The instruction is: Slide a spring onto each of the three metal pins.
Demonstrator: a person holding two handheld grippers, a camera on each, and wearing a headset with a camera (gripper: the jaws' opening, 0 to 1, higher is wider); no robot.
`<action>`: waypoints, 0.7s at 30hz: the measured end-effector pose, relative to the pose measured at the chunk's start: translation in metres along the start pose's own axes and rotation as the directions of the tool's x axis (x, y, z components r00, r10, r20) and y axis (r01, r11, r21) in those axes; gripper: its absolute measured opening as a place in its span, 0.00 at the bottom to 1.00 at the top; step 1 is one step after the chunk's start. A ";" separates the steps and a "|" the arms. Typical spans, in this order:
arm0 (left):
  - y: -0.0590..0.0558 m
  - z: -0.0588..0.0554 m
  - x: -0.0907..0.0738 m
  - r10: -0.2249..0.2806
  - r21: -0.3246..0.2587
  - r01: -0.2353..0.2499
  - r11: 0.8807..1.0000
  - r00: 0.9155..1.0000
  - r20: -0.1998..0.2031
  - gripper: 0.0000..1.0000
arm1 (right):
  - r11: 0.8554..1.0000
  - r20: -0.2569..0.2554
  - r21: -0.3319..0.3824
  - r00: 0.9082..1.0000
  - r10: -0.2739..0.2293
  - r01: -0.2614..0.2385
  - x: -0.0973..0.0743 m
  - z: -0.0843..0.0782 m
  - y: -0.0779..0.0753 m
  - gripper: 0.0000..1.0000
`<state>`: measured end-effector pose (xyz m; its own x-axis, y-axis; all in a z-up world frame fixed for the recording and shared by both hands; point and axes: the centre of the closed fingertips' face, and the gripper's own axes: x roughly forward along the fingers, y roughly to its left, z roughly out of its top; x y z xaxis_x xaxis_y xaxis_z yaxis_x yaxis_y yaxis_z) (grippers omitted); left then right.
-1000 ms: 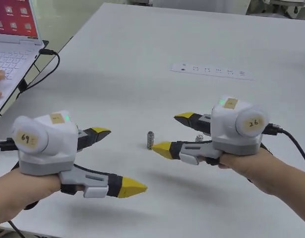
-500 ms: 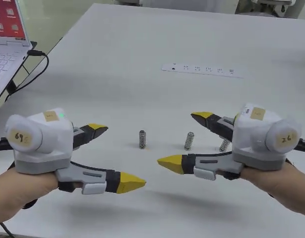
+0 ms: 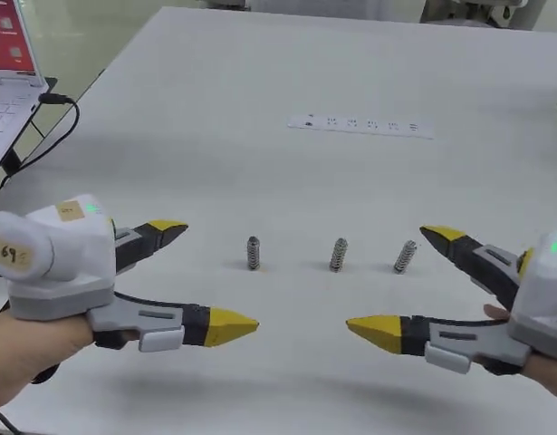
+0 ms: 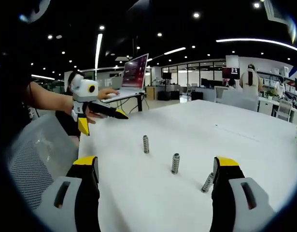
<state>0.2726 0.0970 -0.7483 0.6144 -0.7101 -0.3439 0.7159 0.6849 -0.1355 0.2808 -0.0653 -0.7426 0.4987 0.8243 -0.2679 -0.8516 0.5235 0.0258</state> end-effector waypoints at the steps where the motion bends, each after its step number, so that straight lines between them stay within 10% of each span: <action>1: -0.001 0.001 0.000 -0.002 0.002 0.002 1.000 1.000 0.002 0.98 | 1.000 0.000 0.004 1.000 -0.009 0.009 -0.004 -0.001 -0.002 0.99; 21: 0.005 -0.009 -0.013 0.032 0.009 -0.032 0.999 0.999 0.002 0.98 | 0.993 -0.030 0.064 0.995 -0.098 0.099 -0.043 -0.028 -0.025 1.00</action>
<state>0.2649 0.1110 -0.7523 0.6378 -0.6882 -0.3458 0.6986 0.7060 -0.1164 0.2765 -0.1197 -0.7583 0.5743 0.7625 -0.2978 -0.7859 0.6154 0.0602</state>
